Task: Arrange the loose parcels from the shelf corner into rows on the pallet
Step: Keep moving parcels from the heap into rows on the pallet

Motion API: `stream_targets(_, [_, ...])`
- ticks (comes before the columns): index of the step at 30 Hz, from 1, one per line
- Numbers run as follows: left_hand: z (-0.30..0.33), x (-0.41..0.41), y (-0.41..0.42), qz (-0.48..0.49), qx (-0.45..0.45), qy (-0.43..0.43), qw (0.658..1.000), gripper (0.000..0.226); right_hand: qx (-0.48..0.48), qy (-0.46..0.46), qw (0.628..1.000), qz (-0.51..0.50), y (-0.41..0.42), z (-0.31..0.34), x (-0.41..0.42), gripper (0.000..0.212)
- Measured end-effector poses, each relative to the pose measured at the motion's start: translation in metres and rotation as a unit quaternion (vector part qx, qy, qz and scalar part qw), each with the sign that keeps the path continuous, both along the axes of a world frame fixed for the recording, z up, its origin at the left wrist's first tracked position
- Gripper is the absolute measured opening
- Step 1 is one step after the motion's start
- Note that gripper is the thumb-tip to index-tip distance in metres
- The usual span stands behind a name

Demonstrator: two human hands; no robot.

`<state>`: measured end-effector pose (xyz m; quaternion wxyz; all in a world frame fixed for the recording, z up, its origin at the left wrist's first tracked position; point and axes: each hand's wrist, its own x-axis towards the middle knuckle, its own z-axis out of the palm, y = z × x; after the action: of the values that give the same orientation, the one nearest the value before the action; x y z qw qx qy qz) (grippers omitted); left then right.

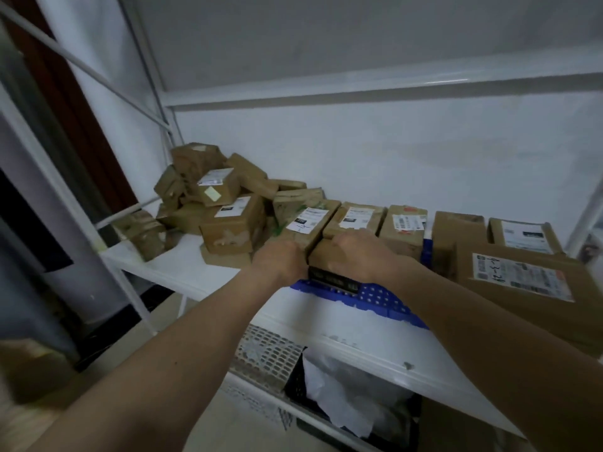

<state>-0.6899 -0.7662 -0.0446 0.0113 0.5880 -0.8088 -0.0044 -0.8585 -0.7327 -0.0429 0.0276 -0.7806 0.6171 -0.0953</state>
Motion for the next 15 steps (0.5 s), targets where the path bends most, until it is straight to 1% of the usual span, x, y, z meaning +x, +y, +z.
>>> stream_targets(3, [0.009, 0.053, -0.007, 0.007, -0.004, -0.01, 1.0, 0.026, -0.002, 0.007, 1.0, 0.005, -0.014, 0.01, 0.051, 0.042])
stream_targets(4, [0.011, 0.073, -0.009, 0.014, 0.001, -0.001, 1.0, 0.026, 0.003, 0.011, 1.0, 0.009, -0.019, 0.012, 0.07, 0.042])
stream_targets(7, [0.015, 0.136, -0.017, 0.044, 0.011, 0.028, 0.999, 0.045, 0.027, -0.009, 0.999, 0.025, -0.033, 0.013, 0.13, 0.04])
stream_targets(12, [0.01, 0.234, -0.03, 0.093, 0.048, 0.037, 0.994, 0.057, 0.045, -0.009, 0.997, 0.056, -0.061, 0.004, 0.224, 0.054])
stream_targets(15, [0.0, 0.286, -0.034, 0.104, 0.062, 0.039, 0.992, 0.057, 0.053, 0.008, 0.998, 0.046, -0.077, -0.007, 0.275, 0.057])
